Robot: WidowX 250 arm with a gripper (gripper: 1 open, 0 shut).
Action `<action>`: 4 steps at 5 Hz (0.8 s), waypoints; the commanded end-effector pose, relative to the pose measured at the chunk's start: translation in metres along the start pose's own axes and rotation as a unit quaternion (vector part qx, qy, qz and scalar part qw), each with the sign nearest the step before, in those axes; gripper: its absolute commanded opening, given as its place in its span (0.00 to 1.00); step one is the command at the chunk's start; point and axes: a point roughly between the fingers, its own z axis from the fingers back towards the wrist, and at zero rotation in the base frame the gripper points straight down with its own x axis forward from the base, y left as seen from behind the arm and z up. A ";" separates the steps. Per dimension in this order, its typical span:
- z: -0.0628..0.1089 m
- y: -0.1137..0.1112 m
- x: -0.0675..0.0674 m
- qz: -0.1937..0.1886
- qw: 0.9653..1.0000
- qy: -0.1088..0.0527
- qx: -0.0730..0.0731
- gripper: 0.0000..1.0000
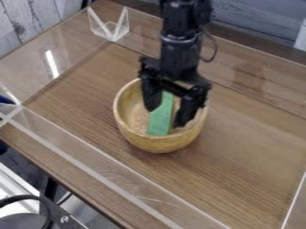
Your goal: Remove the green block from inside the brown bowl and put it on the table
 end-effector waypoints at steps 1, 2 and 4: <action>0.010 0.018 0.003 0.001 0.999 -0.050 0.012 1.00; 0.009 0.028 0.003 -0.004 0.997 -0.070 0.017 1.00; 0.019 0.033 0.008 -0.041 0.995 -0.086 0.033 1.00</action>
